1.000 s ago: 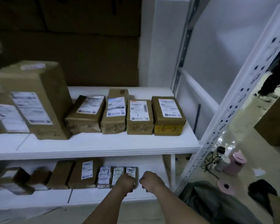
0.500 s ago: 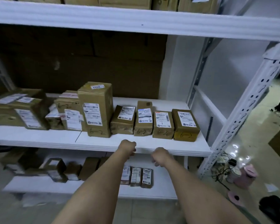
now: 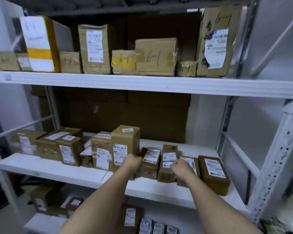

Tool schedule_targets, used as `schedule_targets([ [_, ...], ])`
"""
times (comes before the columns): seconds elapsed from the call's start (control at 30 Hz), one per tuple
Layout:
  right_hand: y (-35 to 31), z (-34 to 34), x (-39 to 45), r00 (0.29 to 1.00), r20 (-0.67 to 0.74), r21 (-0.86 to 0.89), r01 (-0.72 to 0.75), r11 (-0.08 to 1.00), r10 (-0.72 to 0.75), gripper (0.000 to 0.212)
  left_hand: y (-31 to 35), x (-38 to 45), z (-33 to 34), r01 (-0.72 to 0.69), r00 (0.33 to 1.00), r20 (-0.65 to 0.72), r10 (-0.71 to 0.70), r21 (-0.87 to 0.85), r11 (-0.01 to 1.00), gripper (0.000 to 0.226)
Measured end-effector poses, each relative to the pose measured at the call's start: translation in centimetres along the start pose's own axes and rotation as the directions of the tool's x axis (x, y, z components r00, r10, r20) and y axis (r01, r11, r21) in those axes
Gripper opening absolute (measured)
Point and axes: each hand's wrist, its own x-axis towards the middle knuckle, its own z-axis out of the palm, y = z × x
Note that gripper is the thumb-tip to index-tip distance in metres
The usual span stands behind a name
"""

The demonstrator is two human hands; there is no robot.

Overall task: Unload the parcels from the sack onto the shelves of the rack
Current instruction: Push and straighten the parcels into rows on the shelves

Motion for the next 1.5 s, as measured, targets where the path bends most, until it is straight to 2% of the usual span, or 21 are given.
schedule_targets([
  [0.1, -2.9, -0.3, -0.3, 0.998, -0.035, -0.036, 0.044, 0.998, -0.045, 0.020, 0.8, 0.7, -3.3, -0.054, 0.997, -0.060, 0.055, 0.015, 0.998, 0.022],
  [0.3, -10.0, 0.7, -1.2, 0.984, -0.127, -0.105, 0.116, 0.988, -0.129, 0.020, 1.7, 1.9, -9.9, -0.186, 0.977, -0.105, 0.186, 0.012, 0.982, 0.016],
  [0.43, -15.8, 3.7, -1.7, 0.962, -0.199, -0.060, 0.180, 0.982, -0.188, 0.015, 1.1, 3.9, -15.9, -0.232, 0.965, -0.126, 0.230, -0.006, 0.973, 0.014],
  [0.77, -31.3, 11.5, -3.3, 0.901, -0.258, 0.038, 0.370, 0.928, -0.349, 0.016, 0.4, 8.2, -30.0, -0.380, 0.918, -0.125, 0.377, -0.004, 0.925, 0.006],
  [1.1, -48.4, 13.7, -4.0, 0.705, -0.284, -0.114, 0.647, 0.754, -0.649, 0.015, 6.0, 10.4, -41.4, -0.541, 0.767, -0.332, 0.549, 0.127, 0.831, 0.007],
  [1.23, -52.8, 13.2, -3.4, 0.622, -0.300, -0.153, 0.717, 0.680, -0.723, 0.018, 8.8, 10.7, -44.6, -0.558, 0.707, -0.391, 0.589, 0.203, 0.804, 0.018],
  [1.37, -55.8, 12.1, -1.8, 0.534, -0.333, -0.238, 0.750, 0.617, -0.777, 0.017, 10.5, 12.2, -47.7, -0.537, 0.662, -0.444, 0.604, 0.281, 0.795, 0.015],
  [1.5, -58.3, 11.1, -0.4, 0.444, -0.290, -0.471, 0.705, 0.531, -0.847, 0.024, 11.4, 14.2, -50.2, -0.517, 0.604, -0.502, 0.619, 0.343, 0.784, 0.025],
])
